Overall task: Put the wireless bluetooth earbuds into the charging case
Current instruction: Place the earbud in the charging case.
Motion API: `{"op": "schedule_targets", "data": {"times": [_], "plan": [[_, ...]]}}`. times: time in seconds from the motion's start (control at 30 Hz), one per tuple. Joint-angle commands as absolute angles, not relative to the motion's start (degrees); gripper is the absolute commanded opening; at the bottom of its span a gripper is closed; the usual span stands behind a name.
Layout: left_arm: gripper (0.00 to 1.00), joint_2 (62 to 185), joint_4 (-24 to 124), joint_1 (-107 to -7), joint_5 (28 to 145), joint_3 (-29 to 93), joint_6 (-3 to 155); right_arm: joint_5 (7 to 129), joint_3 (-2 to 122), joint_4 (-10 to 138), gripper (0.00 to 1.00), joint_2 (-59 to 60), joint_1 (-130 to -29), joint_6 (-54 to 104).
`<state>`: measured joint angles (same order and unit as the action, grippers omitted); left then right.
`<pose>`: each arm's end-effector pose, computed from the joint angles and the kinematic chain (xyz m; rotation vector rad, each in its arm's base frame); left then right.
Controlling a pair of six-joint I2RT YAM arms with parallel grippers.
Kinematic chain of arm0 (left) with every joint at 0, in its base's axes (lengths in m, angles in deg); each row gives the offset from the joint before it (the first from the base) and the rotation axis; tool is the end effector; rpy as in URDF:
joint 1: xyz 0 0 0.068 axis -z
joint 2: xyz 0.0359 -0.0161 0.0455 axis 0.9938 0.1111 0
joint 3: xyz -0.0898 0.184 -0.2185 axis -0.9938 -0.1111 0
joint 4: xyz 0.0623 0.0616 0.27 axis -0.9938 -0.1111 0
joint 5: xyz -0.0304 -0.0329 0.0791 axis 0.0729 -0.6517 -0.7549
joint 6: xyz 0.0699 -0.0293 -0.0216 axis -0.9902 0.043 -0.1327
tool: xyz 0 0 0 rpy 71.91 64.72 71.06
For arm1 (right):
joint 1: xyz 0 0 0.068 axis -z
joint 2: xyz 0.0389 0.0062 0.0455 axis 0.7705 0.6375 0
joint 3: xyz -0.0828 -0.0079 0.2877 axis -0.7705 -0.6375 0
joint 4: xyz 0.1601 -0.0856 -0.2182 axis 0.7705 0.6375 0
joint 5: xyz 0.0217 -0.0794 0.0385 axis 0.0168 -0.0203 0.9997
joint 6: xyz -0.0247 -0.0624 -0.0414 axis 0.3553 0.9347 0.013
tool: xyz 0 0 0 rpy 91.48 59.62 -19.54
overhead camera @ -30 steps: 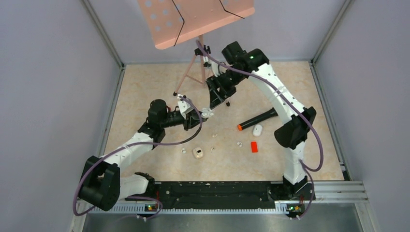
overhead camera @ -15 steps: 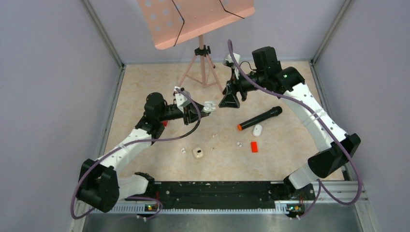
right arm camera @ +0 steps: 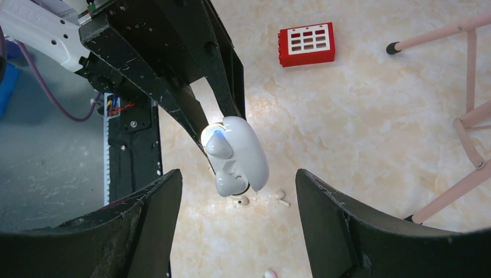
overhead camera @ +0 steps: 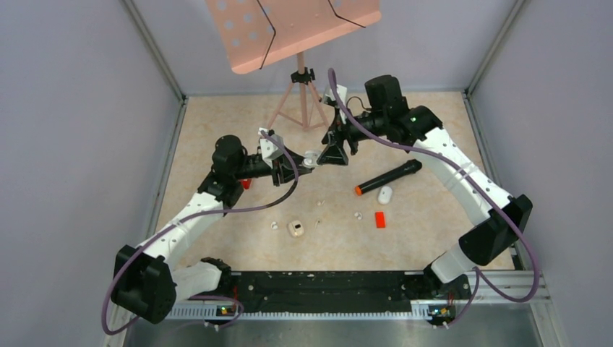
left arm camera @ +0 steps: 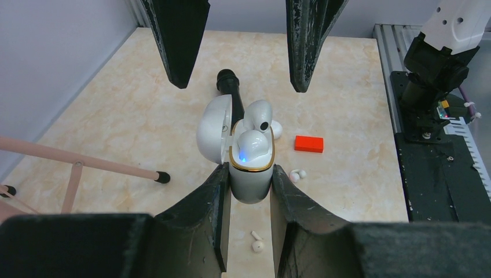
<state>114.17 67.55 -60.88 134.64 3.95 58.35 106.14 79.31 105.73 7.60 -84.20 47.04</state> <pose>0.2394 -0.1614 0.3332 1.1235 1.2505 -0.9981 0.2807 0.2462 0.4254 -1.2948 1.7293 1.0529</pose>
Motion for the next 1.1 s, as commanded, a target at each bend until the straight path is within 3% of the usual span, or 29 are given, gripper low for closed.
{"op": "schedule_targets", "data": {"times": [0.0, 1.07], "plan": [[0.00, 112.6, 68.0, -60.6, 135.8, 6.2, 57.4, 106.4, 78.9, 102.8, 0.70, 8.0, -84.9, 47.6], [0.00, 112.8, 68.2, -60.6, 136.0, 6.3, 58.4, 101.4, 77.2, 103.0, 0.65, 10.4, -85.0, 48.4]]}}
